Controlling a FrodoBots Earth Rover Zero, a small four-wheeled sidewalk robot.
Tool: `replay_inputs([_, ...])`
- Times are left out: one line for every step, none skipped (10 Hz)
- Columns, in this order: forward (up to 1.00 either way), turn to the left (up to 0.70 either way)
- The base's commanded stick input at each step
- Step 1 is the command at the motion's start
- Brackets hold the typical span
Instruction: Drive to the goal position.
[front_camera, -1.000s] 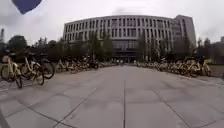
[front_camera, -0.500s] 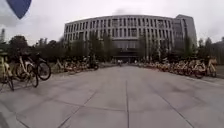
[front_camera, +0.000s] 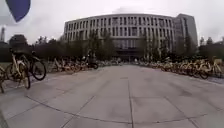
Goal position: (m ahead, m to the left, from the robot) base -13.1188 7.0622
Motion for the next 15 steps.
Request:
replay_inputs([0.6, 0.01])
replay_inputs([0.6, 0.01])
replay_inputs([0.6, 0.01])
replay_inputs([0.6, 0.01])
replay_inputs([0.6, 0.01])
replay_inputs([0.6, 0.01])
replay_inputs([0.6, 0.01])
replay_inputs([0.6, 0.01])
replay_inputs([0.6, 0.01])
replay_inputs([0.6, 0.01])
replay_inputs([0.6, 0.01])
replay_inputs([0.6, 0.01])
replay_inputs([0.6, 0.01])
replay_inputs([0.6, 0.01])
replay_inputs([0.6, 0.01])
